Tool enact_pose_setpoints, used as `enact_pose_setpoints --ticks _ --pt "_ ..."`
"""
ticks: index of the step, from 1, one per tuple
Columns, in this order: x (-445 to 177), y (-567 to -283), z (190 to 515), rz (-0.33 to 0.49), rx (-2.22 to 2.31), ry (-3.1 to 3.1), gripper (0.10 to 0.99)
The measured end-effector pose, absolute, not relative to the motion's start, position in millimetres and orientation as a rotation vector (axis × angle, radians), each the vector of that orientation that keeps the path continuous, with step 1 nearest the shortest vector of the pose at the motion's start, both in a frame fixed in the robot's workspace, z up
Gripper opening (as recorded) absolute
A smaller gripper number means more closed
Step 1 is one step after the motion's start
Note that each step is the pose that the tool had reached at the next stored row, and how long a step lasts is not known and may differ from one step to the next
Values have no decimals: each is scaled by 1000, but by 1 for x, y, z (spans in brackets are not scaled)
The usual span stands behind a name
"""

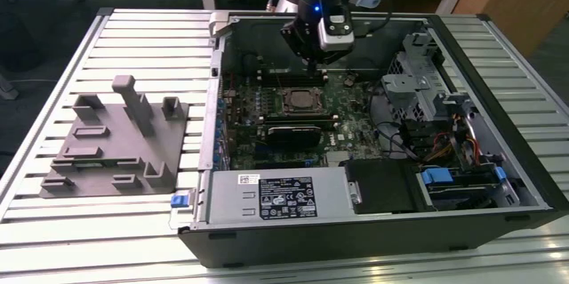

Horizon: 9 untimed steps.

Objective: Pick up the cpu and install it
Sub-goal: 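Install the first cpu locking lever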

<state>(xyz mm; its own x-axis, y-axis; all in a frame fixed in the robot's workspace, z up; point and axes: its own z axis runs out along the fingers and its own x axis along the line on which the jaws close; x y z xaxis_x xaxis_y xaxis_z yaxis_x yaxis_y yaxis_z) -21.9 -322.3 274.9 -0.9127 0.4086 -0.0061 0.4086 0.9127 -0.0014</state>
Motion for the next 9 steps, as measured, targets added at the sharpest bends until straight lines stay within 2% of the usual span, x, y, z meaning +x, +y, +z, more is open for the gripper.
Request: enact_pose_setpoints --ticks 9 --pt "-22 -322 275 -3 409 3109 106"
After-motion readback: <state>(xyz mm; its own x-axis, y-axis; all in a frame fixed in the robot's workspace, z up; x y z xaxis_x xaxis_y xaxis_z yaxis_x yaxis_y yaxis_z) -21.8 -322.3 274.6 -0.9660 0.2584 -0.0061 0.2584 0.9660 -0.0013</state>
